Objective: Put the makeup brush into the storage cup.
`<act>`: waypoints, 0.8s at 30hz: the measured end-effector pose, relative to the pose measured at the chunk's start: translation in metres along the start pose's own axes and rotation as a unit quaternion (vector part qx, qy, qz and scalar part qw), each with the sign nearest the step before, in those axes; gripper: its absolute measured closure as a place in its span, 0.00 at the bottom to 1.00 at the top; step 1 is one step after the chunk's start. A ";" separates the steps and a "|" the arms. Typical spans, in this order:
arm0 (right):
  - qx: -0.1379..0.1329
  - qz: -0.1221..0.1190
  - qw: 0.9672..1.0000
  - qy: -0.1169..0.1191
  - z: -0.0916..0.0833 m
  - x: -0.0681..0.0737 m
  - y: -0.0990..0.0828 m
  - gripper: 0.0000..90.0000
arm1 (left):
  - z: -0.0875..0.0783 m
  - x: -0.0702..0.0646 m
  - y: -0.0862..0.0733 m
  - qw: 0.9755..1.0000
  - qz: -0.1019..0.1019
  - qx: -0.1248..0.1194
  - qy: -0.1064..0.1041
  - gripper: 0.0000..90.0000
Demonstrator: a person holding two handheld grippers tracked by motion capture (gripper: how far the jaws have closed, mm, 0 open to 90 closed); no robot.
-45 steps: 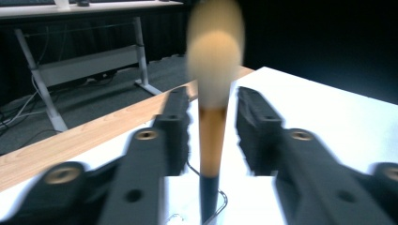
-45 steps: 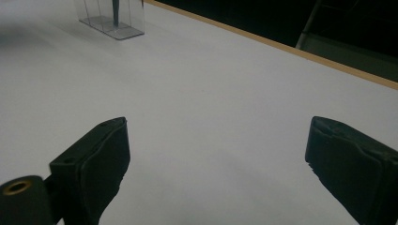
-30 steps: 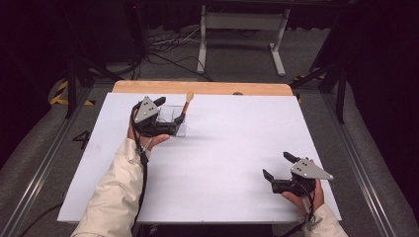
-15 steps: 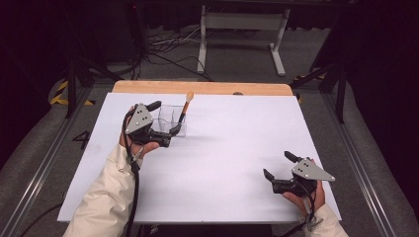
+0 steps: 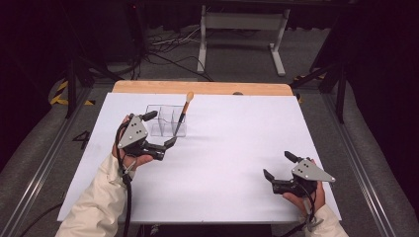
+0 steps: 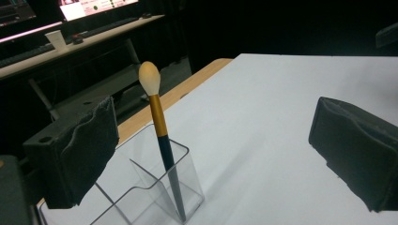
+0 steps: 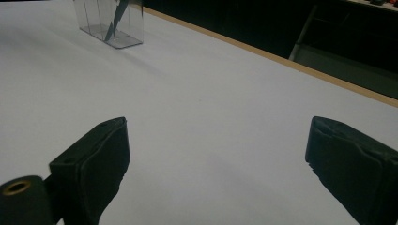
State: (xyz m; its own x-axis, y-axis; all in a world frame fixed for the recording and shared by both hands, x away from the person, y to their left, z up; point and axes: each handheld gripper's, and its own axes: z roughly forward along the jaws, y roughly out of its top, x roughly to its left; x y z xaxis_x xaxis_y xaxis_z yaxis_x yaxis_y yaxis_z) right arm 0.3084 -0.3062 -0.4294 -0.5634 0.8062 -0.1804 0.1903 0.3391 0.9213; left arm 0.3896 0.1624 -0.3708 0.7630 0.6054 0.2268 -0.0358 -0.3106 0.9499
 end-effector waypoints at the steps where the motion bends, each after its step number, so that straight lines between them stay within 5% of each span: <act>1: 0.000 0.000 1.000 0.000 0.000 0.000 0.000 0.08 | 0.000 0.000 0.000 1.000 0.000 0.000 0.000 0.03; 24: 0.004 -0.011 1.000 -0.003 0.000 0.002 0.000 0.08 | -0.032 -0.010 -0.021 1.000 0.006 0.019 -0.008 0.02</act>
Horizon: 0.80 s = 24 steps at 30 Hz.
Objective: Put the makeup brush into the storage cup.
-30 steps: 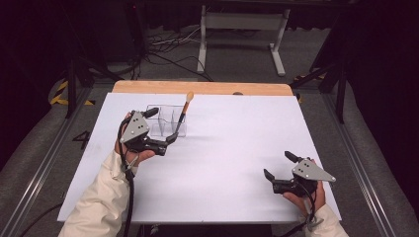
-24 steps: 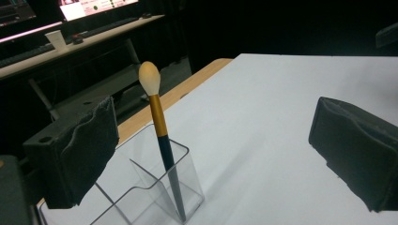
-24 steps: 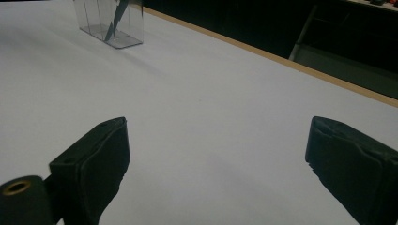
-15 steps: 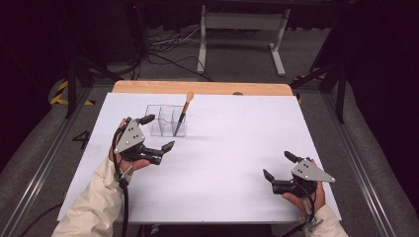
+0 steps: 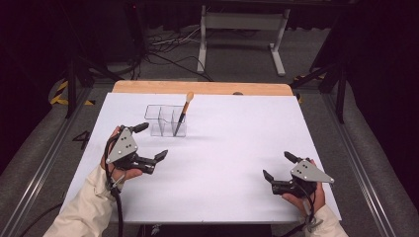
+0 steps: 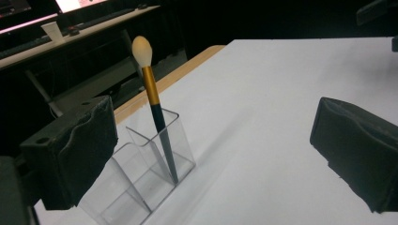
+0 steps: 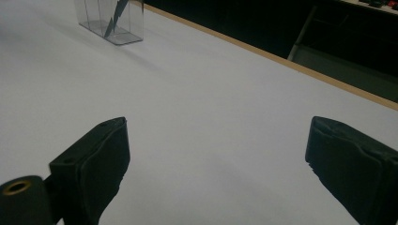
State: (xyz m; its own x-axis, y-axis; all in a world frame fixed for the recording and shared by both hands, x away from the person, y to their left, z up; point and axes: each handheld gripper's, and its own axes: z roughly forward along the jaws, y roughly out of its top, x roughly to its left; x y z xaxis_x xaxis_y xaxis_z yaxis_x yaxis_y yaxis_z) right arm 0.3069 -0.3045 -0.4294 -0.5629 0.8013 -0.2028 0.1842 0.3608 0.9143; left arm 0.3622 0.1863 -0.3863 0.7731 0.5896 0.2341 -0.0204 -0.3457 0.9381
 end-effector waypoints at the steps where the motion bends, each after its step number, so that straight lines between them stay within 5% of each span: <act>1: -0.001 0.001 1.000 0.001 0.000 0.000 0.000 0.08 | -0.002 -0.001 -0.002 1.000 -0.001 0.002 0.001 0.02; 24: -0.003 -0.006 1.000 0.003 -0.001 0.004 0.001 0.08 | -0.028 -0.008 -0.044 0.999 -0.015 0.037 0.014 0.04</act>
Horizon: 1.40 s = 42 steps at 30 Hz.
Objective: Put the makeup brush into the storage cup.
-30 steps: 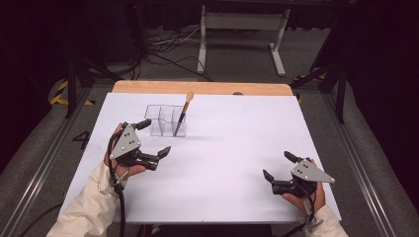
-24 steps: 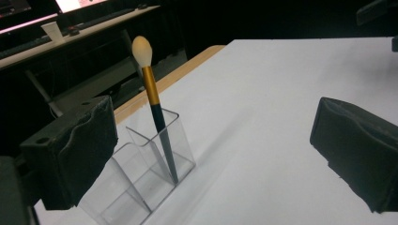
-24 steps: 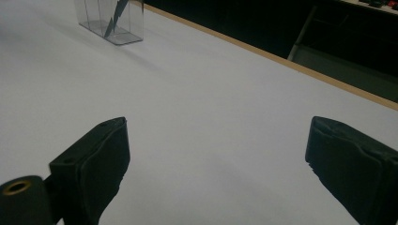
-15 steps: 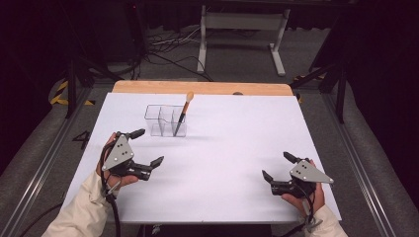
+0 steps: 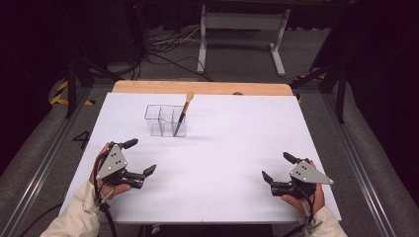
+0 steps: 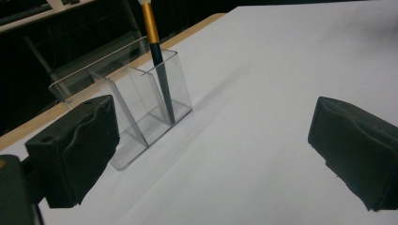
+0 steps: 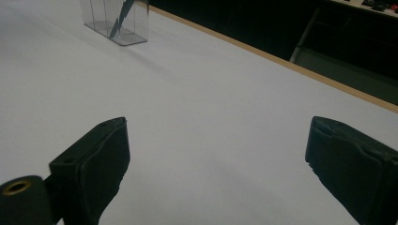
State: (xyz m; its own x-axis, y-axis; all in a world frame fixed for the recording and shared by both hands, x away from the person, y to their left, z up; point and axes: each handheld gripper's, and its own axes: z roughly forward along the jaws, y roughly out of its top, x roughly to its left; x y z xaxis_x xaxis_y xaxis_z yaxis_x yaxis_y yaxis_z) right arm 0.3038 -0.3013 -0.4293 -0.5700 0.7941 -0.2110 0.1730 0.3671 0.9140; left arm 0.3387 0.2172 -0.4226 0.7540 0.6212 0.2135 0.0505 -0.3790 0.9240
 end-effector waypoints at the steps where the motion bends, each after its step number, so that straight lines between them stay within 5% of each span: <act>1: 0.001 -0.002 1.000 0.001 0.000 0.000 0.000 0.08 | -0.002 0.001 -0.002 1.000 0.000 0.003 0.001 0.04; 14: 0.002 -0.010 1.000 0.003 0.000 0.001 -0.001 0.08 | -0.024 -0.002 -0.031 0.999 -0.024 0.025 0.016 0.04; 19: 0.000 -0.010 1.000 0.003 -0.001 0.001 -0.001 0.08 | -0.035 -0.001 -0.035 0.999 -0.050 0.009 0.013 0.04; 42: -0.001 -0.021 1.000 0.010 0.005 0.006 0.001 0.08 | -0.033 -0.004 -0.039 0.999 -0.051 0.016 0.007 0.04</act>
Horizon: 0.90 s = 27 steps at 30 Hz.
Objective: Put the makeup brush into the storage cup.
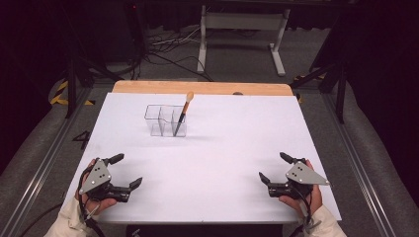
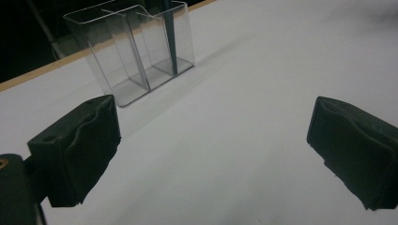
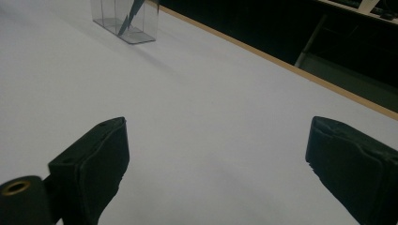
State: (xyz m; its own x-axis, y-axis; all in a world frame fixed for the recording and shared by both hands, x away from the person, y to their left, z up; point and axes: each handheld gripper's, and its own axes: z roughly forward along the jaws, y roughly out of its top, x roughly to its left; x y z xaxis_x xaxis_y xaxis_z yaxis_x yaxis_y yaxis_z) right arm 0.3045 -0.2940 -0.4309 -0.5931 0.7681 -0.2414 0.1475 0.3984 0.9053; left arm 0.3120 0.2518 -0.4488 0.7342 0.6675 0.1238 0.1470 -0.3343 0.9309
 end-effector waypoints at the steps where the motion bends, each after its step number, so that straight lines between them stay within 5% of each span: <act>1: 0.001 -0.001 1.000 0.001 0.001 0.000 0.000 0.08 | 0.000 0.000 0.000 1.000 0.000 0.000 0.000 0.05; 27: 0.002 0.002 1.000 -0.001 0.002 -0.002 -0.002 0.08 | 0.003 0.001 0.000 1.000 0.003 0.008 0.006 0.05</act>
